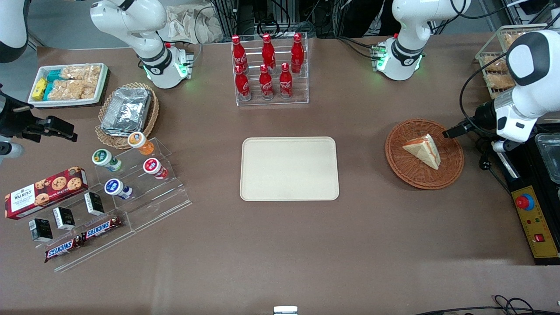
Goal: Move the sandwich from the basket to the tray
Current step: 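Lower the open left gripper over the wrapped sandwich in the basket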
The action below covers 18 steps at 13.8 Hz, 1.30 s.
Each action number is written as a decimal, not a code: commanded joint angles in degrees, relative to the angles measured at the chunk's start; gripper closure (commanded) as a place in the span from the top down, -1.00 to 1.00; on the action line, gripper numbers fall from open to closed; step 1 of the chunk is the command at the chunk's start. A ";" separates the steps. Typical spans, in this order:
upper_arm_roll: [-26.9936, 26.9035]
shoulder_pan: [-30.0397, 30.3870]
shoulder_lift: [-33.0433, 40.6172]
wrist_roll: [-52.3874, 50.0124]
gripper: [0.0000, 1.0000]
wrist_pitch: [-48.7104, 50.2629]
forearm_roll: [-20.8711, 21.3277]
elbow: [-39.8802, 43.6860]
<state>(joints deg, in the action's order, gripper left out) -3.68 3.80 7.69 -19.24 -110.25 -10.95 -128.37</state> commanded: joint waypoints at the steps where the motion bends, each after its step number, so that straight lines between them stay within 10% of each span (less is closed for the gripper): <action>1: 0.17 0.07 -1.61 -4.22 1.00 -5.57 -1.00 -4.24; 18: 0.17 0.07 -20.43 -17.06 1.00 -18.67 -8.29 -6.63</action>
<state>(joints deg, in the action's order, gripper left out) -3.67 3.84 -11.28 -35.54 -126.20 -18.32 -134.30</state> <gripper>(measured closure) 0.000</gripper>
